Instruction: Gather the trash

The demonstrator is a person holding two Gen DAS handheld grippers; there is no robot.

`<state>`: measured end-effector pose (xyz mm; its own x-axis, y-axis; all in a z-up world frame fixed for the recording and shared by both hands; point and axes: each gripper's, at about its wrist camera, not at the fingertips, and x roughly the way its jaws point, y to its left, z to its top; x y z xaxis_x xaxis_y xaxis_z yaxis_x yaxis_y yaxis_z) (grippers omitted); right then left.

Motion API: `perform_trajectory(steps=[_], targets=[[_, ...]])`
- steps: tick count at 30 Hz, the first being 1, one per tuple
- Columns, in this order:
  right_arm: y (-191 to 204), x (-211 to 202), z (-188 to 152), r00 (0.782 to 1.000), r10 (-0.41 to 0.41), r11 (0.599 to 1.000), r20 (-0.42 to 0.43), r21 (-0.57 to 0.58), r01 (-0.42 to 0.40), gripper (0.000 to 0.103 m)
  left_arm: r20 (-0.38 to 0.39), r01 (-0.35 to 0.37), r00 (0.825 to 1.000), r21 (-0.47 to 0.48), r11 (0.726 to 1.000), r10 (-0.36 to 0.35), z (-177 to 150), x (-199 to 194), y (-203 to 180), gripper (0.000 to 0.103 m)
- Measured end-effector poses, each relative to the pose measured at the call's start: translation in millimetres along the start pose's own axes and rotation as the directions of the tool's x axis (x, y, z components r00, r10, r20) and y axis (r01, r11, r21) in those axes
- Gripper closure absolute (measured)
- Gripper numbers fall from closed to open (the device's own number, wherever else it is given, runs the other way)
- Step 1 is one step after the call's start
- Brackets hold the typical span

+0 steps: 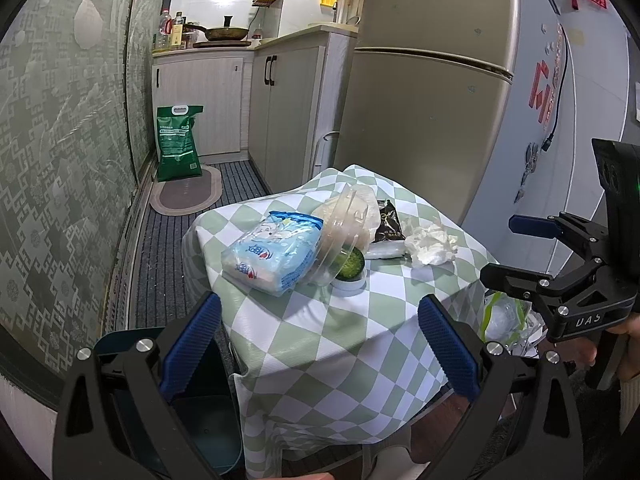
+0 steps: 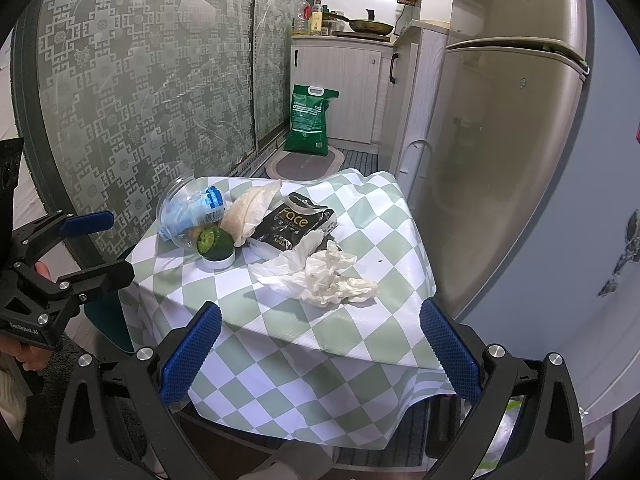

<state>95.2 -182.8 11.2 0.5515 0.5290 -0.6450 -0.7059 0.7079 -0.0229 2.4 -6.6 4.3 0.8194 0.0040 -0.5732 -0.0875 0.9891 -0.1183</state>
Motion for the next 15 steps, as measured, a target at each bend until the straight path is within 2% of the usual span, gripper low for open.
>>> perform_trajectory(steps=[15], targets=[[2.0, -1.9, 0.0, 1.0, 0.0, 1.0, 0.0, 0.002, 0.0, 0.003, 0.0, 0.004, 1.0, 0.0, 1.0, -0.004, -0.8, 0.8, -1.8, 0.003]])
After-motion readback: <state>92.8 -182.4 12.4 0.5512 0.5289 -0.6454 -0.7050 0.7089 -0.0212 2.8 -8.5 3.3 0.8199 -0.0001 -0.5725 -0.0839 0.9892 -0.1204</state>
